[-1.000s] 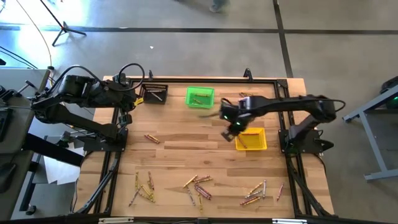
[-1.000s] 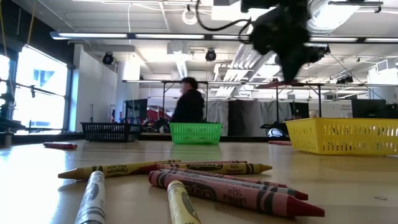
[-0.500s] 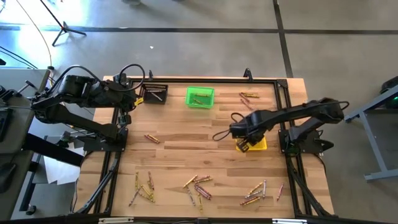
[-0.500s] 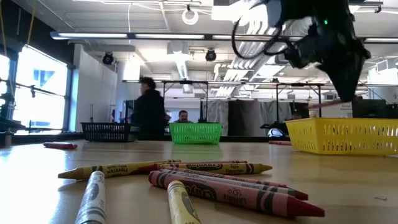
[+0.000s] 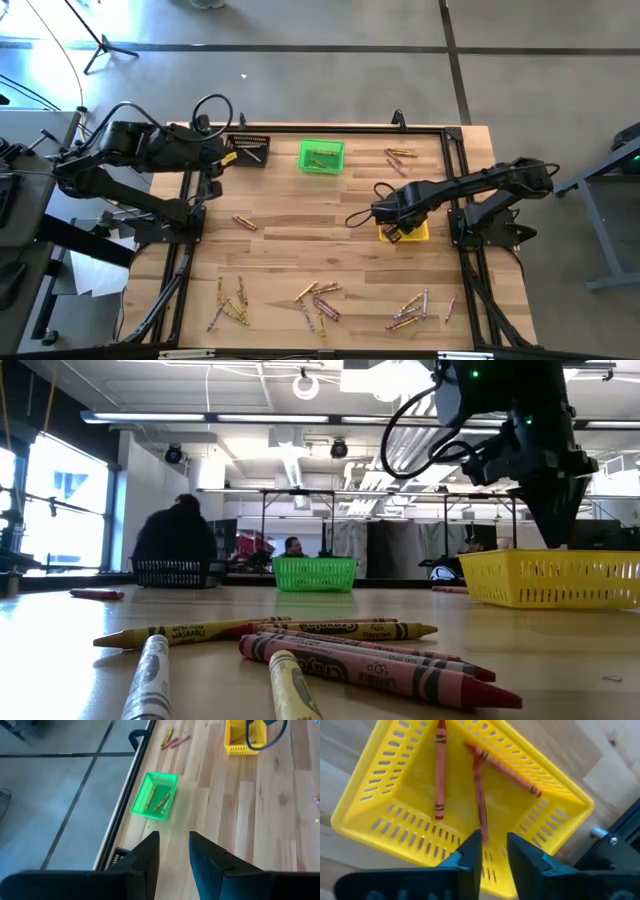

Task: Sort crayons
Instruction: Put the red crayon into the yellow basket

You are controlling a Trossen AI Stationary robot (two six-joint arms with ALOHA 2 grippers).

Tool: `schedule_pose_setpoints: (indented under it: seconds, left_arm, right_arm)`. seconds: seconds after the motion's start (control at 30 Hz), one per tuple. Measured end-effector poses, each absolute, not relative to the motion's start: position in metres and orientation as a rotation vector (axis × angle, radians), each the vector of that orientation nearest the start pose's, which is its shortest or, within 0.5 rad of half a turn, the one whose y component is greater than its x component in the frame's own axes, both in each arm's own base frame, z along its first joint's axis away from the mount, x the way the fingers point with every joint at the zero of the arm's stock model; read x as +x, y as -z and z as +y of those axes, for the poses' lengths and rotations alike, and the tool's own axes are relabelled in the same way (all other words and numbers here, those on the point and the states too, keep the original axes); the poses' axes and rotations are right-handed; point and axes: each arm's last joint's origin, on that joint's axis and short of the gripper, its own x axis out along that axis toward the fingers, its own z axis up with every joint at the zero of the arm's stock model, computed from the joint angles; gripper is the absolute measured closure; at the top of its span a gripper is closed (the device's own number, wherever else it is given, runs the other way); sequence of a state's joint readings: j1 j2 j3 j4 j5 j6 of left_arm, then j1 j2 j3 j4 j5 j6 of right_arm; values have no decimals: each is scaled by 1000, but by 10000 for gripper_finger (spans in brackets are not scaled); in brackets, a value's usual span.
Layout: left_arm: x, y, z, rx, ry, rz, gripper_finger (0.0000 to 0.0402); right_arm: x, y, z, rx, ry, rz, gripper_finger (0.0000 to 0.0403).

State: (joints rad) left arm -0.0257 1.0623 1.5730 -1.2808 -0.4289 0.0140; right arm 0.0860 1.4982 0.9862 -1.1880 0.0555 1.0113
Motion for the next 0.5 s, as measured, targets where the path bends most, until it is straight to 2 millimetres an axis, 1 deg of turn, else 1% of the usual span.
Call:
schedule_pose_setpoints:
  seconds: [0.13,0.23,0.33,0.5]
  left_arm:
    - [155,-437,7,55,-409,758,310]
    - [165,-426,3,-107,-352,825,310]
    - [178,-404,-5,-222,-251,938,310]
    - [197,-353,-28,-272,-156,1174,310]
  right_arm:
    - [230,-205,19,623,807,1522,294]
    - [226,-212,24,602,764,1503,286]
    - [222,-219,31,569,733,1459,285]
    - [213,-232,42,546,670,1401,284]
